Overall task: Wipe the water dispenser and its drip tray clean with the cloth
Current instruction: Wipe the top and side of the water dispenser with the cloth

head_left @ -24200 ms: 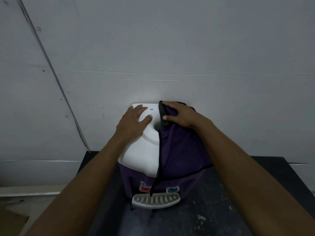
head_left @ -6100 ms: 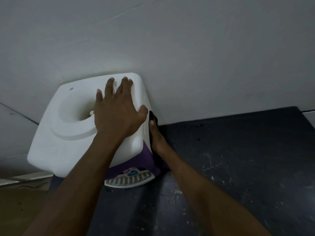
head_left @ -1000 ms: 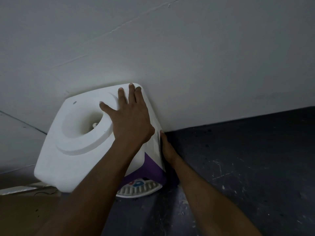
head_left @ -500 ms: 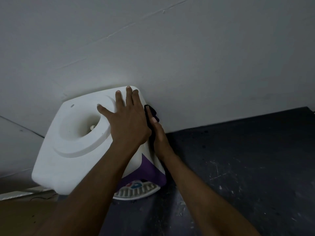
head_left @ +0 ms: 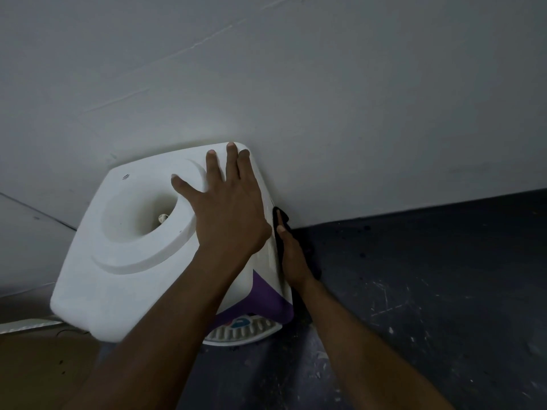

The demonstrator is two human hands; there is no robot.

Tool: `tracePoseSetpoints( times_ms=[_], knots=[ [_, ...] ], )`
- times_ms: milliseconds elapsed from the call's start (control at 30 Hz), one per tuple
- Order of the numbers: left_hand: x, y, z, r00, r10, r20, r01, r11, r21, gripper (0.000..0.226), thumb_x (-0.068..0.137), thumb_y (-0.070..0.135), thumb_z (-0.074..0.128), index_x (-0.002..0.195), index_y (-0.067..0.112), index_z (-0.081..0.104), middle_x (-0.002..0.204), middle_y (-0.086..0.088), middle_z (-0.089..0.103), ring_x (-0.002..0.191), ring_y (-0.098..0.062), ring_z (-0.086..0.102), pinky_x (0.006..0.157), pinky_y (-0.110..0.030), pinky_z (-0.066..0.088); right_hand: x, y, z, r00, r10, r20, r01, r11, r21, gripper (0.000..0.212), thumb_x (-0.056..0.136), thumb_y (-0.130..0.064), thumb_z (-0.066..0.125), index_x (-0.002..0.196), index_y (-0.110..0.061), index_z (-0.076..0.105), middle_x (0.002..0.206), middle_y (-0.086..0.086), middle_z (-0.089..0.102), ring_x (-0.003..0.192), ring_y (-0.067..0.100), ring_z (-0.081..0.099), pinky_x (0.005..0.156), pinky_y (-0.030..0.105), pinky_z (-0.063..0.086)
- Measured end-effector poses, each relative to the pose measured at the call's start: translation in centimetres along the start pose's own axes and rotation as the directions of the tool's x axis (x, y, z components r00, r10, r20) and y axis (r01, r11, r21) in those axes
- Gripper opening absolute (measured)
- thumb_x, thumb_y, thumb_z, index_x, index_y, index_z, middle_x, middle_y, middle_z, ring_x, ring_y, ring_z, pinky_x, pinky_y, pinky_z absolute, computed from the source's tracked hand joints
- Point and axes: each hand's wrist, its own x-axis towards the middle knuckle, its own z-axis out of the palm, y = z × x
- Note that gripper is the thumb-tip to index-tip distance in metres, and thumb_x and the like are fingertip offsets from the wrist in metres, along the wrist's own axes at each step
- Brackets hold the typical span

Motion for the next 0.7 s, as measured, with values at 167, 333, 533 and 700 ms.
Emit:
tracePoseSetpoints(
  times_ms=[167, 333, 533, 700],
  knots=[
    [-0.1, 0.1, 0.0, 1.0, 0.004, -0.005, -0.004, 1.0, 0.005, 0.11, 0.085, 0.044, 0.069, 0.159, 0.012, -0.006, 0.169, -0.007, -0.009, 0.156, -0.033, -0.002, 0.11, -0.078, 0.015, 0.3, 0.8, -1.0, 0.982, 0.175, -0.064, -0.178, 0.983, -0.043, 0.075, 0.098, -0.073, 0.032, 0.163, -0.039, 0.014, 0.17, -0.011, 0.018, 0.154, 0.011, 0.019, 0.122, 0.034, 0.012],
    [-0.1, 0.1, -0.1, 1.0, 0.005, -0.017, -0.005, 1.0, 0.0, 0.108, 0.085, 0.042, 0.069, 0.159, 0.011, -0.004, 0.17, -0.007, -0.007, 0.156, -0.033, -0.001, 0.11, -0.078, 0.016, 0.0, 0.8, -1.8, 0.949, 0.308, -0.067, -0.313, 0.947, -0.075, 0.083, 0.093, -0.082, 0.032, 0.162, -0.039, 0.016, 0.17, -0.005, 0.021, 0.154, 0.019, 0.022, 0.124, 0.041, 0.015],
    [0.1, 0.2, -0.3, 1.0, -0.004, -0.014, 0.004, 1.0, 0.002, 0.108, 0.082, 0.041, 0.071, 0.159, 0.012, 0.0, 0.17, -0.007, -0.003, 0.156, -0.033, 0.001, 0.109, -0.079, 0.017, -3.7, 2.2, -1.9, 0.917, 0.39, -0.089, -0.394, 0.918, -0.036, 0.078, 0.096, -0.077, 0.036, 0.162, -0.039, 0.021, 0.168, -0.004, 0.026, 0.154, 0.021, 0.025, 0.126, 0.045, 0.015],
    [-0.2, 1.1, -0.8, 1.0, 0.006, -0.023, -0.006, 1.0, 0.008, 0.105, 0.083, 0.036, 0.069, 0.158, 0.01, 0.001, 0.169, -0.008, -0.001, 0.156, -0.033, 0.002, 0.108, -0.08, 0.016, -6.3, 3.1, -1.4, 0.945, 0.321, -0.059, -0.315, 0.945, 0.09, 0.06, 0.106, -0.055, 0.038, 0.161, -0.032, 0.032, 0.161, -0.004, 0.042, 0.148, 0.019, 0.038, 0.127, 0.048, 0.023]
  ],
)
